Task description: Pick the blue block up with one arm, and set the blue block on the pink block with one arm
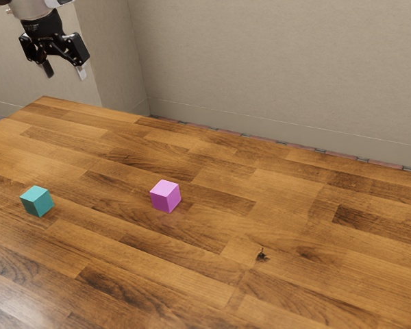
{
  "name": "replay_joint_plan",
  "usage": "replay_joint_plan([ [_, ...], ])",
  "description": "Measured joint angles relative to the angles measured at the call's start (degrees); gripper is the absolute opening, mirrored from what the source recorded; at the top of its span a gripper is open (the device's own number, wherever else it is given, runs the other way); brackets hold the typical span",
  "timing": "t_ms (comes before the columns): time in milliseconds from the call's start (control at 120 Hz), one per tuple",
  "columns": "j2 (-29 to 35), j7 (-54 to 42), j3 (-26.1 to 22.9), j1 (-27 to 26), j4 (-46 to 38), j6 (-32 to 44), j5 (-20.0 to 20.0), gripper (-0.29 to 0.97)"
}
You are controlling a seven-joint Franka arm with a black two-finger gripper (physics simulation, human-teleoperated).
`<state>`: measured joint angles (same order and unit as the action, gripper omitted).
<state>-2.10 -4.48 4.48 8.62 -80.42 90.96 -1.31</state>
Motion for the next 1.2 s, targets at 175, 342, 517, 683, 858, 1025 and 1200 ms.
replay_joint_plan([
  [175,0.0,0.0,0.0,0.1,0.3,-0.1,-0.3,0.68],
  [342,1.7,0.1,-1.8,1.4,12.9,-4.2,0.9,0.68],
  [517,25.5,0.1,-3.1,0.5,-5.8,-11.5,5.7,0.67],
  [683,38.7,-1.2,9.9,0.0,-33.2,-6.7,10.7,0.68],
  [858,23.0,-3.5,16.9,-0.2,-42.2,6.0,11.1,0.68],
  [1025,10.2,-5.8,17.2,-0.5,-44.8,17.8,7.7,0.68],
  [1200,4.0,-10.1,17.2,-1.0,-44.9,25.7,4.4,0.68],
])
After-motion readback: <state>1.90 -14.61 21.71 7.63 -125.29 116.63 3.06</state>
